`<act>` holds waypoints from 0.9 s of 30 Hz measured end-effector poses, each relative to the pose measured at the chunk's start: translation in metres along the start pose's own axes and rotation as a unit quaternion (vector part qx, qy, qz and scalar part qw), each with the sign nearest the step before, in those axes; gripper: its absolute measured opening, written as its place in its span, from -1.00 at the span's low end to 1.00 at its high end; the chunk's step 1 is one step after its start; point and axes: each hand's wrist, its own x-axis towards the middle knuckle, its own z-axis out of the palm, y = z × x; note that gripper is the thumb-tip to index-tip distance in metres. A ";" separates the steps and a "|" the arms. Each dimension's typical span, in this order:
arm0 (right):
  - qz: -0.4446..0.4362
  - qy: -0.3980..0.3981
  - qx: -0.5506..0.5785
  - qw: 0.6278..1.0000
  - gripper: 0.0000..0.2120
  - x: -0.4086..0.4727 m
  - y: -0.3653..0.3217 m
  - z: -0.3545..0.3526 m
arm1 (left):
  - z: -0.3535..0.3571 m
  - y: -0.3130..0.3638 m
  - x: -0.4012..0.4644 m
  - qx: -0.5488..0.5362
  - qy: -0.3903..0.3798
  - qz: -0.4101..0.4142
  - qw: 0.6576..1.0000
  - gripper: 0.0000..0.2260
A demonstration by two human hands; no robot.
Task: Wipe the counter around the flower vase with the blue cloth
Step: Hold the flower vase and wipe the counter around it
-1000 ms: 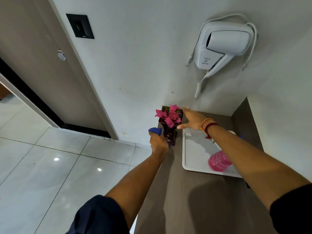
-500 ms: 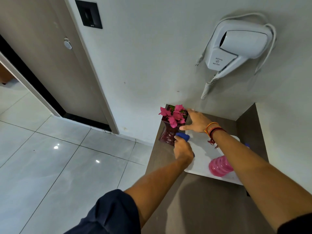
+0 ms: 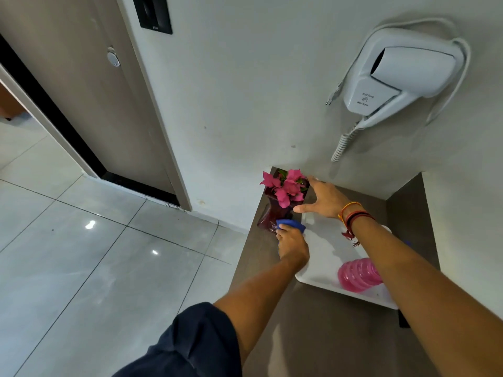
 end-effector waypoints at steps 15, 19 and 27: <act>-0.010 0.000 -0.012 1.000 -0.05 0.005 0.005 0.001 | 0.000 -0.002 0.016 0.074 -0.049 -0.109 0.990 -0.28; -0.011 -0.004 -0.009 1.000 0.02 0.006 0.005 0.001 | 0.006 -0.016 0.013 0.234 -0.057 -0.025 0.970 -0.37; -0.014 0.004 -0.003 1.000 -0.08 0.003 0.005 0.000 | -0.041 -0.043 0.019 0.345 0.063 0.056 0.935 -0.69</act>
